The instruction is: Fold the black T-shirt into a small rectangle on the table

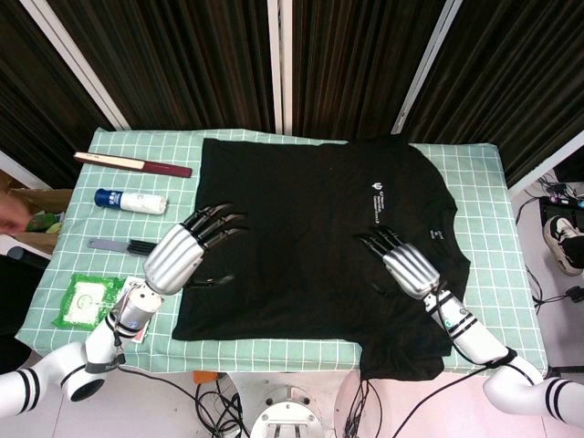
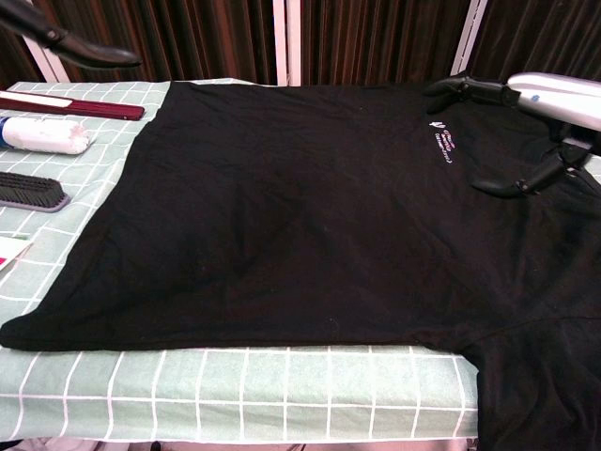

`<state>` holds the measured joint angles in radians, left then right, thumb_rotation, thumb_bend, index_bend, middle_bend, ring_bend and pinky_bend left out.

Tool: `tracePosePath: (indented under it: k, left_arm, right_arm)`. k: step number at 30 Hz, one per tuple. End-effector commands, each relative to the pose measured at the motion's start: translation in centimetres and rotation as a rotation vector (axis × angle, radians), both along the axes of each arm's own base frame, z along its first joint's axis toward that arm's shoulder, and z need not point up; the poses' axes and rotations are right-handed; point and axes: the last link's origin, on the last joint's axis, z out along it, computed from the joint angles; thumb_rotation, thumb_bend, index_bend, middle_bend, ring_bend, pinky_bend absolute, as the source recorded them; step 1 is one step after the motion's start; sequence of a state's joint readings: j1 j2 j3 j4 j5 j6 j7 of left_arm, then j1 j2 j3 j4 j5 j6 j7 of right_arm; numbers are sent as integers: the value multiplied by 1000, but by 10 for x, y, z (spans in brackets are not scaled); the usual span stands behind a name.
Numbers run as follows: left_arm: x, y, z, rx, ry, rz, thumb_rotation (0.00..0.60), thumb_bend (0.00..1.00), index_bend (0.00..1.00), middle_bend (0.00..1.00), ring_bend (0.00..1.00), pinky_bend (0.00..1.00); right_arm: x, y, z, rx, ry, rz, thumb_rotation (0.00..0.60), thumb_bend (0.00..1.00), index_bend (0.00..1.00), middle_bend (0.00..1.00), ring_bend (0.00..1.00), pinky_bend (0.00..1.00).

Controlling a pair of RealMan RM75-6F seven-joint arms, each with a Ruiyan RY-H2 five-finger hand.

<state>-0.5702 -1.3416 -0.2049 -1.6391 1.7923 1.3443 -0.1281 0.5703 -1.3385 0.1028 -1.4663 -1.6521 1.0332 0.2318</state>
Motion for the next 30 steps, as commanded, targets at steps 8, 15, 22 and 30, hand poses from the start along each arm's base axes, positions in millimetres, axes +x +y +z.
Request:
tracePosePath:
  k: [8,15,22,30]
  left_arm:
    - [-16,8,4,13,41,61,600,105,218,145,71,184]
    - [-73,-24,12,0,179,232,600,110,240,145,83,185]
    - [-131,-77,3,-48,422,412,600,186,317,145,96,185]
    - [-144,-120,-40,-193,464,426,600,193,358,155,96,185]
  right_arm:
    - [-15,1,12,-30,24,-18,600,308,20,143,0,54]
    - [-55,41,66,-159,37,-86,600,308,57,166,0,109]
    - [-77,70,110,-302,55,-149,600,308,63,168,0,114]
    - [-80,76,113,-325,48,-163,600,308,63,167,0,114]
